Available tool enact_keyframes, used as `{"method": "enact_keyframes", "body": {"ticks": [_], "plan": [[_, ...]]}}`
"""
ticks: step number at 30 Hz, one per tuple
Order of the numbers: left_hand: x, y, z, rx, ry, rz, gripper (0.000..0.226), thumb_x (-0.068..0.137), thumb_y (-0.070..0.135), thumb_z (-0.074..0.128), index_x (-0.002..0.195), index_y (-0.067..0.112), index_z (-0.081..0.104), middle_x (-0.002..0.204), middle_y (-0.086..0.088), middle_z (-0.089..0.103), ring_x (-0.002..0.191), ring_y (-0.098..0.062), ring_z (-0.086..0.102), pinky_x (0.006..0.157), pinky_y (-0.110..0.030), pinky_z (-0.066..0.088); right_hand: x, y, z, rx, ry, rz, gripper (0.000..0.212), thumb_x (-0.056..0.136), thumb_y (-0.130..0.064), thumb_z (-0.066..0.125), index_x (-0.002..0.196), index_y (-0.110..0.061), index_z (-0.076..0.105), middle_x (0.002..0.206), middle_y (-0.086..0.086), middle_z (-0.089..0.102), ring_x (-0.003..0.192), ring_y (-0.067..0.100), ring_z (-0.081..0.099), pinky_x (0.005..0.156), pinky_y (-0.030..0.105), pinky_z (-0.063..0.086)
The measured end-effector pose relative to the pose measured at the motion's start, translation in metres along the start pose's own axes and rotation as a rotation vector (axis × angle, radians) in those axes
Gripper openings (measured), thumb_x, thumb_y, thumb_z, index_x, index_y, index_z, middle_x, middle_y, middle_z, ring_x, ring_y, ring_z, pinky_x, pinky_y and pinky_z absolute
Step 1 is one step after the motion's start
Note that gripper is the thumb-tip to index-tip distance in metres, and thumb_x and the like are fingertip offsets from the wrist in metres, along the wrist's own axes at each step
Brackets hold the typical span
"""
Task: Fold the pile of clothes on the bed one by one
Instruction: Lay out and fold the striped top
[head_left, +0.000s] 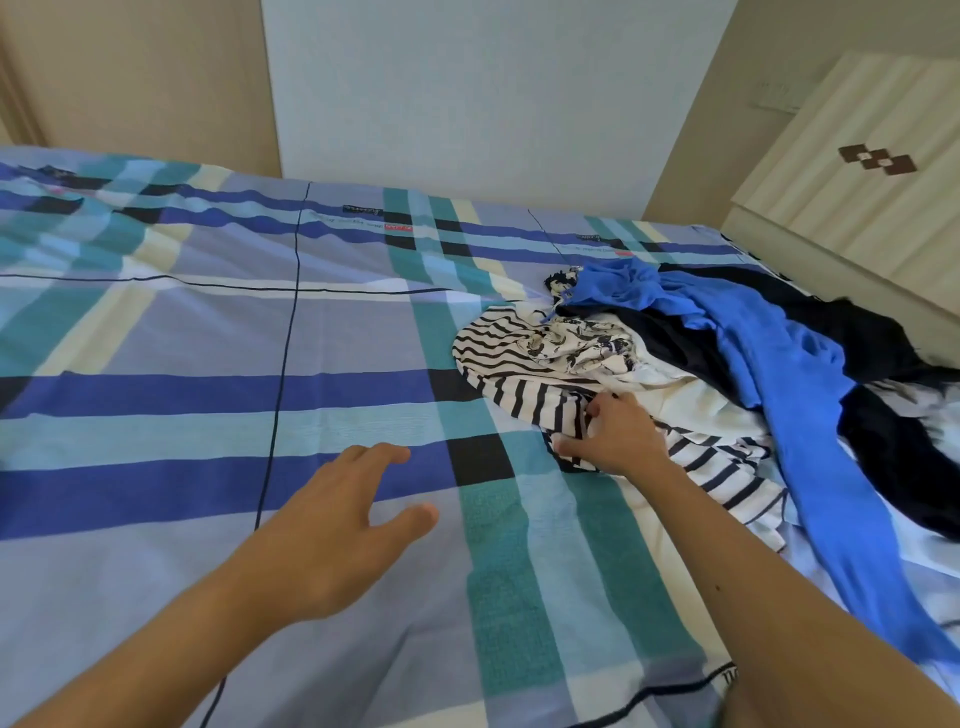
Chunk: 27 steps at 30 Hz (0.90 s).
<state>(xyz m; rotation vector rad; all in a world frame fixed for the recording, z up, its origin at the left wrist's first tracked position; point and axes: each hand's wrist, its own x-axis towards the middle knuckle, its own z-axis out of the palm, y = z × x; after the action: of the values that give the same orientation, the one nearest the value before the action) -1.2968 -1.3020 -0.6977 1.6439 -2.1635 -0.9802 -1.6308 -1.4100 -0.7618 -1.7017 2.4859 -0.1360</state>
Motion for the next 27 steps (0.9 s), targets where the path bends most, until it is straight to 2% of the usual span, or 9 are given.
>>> {"method": "enact_keyframes", "body": {"ticks": [5,7,10,12,15,18,22,24,27], "plan": [[-0.007,-0.001,-0.005,0.004,0.004,-0.009,0.063,0.093,0.061,0.046,0.149,0.040,0.027,0.152,0.021,0.033,0.139,-0.006,0.032,0.111,-0.028,0.031,-0.002,-0.002,0.006,0.070,0.030,-0.039,0.027,0.089,-0.010,0.062,0.113,-0.022,0.068,0.117,0.006,0.067,0.106,0.028,0.063,0.086,0.034,0.051],[-0.006,-0.001,-0.005,-0.018,-0.008,-0.020,0.061,0.092,0.061,0.047,0.147,0.039,0.032,0.151,0.019,0.036,0.137,-0.006,0.036,0.110,-0.028,0.033,-0.014,-0.011,0.000,0.290,0.012,-0.173,0.015,0.091,-0.008,0.062,0.091,-0.021,0.069,0.099,0.003,0.070,0.095,0.022,0.064,0.072,0.027,0.046],[-0.002,-0.002,-0.004,-0.123,-0.034,-0.112,0.055,0.091,0.063,0.048,0.139,0.036,0.045,0.143,0.013,0.049,0.126,-0.008,0.049,0.105,-0.028,0.039,-0.051,-0.046,-0.015,0.628,-0.057,-0.360,0.021,0.096,-0.011,0.062,0.077,-0.021,0.064,0.074,-0.011,0.065,0.068,0.000,0.056,0.065,0.024,0.039],[0.003,0.001,-0.004,-0.342,-0.044,-0.239,0.052,0.092,0.066,0.046,0.131,0.032,0.054,0.129,0.008,0.059,0.116,-0.013,0.058,0.106,-0.036,0.043,-0.088,-0.081,-0.020,0.783,-0.128,-0.531,0.022,0.097,-0.012,0.061,0.075,-0.014,0.061,0.064,-0.006,0.055,0.063,0.003,0.048,0.065,0.028,0.037],[0.011,0.001,-0.010,-0.780,-0.114,-0.374,0.053,0.094,0.065,0.044,0.118,0.024,0.067,0.108,-0.001,0.074,0.100,-0.021,0.070,0.093,-0.042,0.054,-0.145,-0.128,-0.012,0.887,-0.314,-0.762,0.028,0.096,-0.016,0.061,0.085,0.009,0.056,0.075,0.021,0.054,0.070,0.025,0.049,0.068,0.042,0.042],[0.017,-0.008,-0.015,-1.015,-0.162,-0.412,0.039,0.096,0.045,0.058,0.111,0.013,0.074,0.103,-0.010,0.077,0.096,-0.026,0.074,0.089,-0.040,0.055,-0.183,-0.146,-0.007,0.782,-0.611,-0.921,0.024,0.096,-0.014,0.065,0.085,0.006,0.058,0.078,0.022,0.055,0.070,0.030,0.049,0.067,0.040,0.042],[0.026,-0.023,-0.012,-0.832,-0.011,-0.339,0.030,0.089,0.000,0.060,0.116,0.010,0.068,0.100,-0.013,0.076,0.096,-0.033,0.073,0.093,-0.049,0.056,-0.189,-0.136,-0.024,0.709,-0.883,-0.927,0.020,0.093,-0.012,0.069,0.112,-0.004,0.069,0.099,0.008,0.071,0.087,0.015,0.065,0.084,0.028,0.054],[0.025,-0.017,-0.021,-0.806,0.022,-0.269,0.036,0.088,-0.006,0.055,0.112,0.015,0.071,0.101,-0.011,0.077,0.098,-0.032,0.072,0.094,-0.049,0.055,-0.180,-0.127,-0.033,0.782,-0.732,-0.866,0.020,0.093,-0.014,0.070,0.112,-0.008,0.072,0.101,0.006,0.074,0.089,0.011,0.068,0.083,0.023,0.055],[0.024,-0.014,-0.041,-0.822,0.116,-0.217,0.035,0.090,-0.005,0.051,0.103,0.019,0.074,0.094,-0.011,0.077,0.092,-0.032,0.074,0.085,-0.044,0.059,-0.150,-0.107,-0.036,0.808,-0.255,-0.720,0.017,0.090,-0.019,0.073,0.107,-0.018,0.074,0.094,-0.003,0.072,0.084,0.005,0.066,0.076,0.017,0.051]]}}
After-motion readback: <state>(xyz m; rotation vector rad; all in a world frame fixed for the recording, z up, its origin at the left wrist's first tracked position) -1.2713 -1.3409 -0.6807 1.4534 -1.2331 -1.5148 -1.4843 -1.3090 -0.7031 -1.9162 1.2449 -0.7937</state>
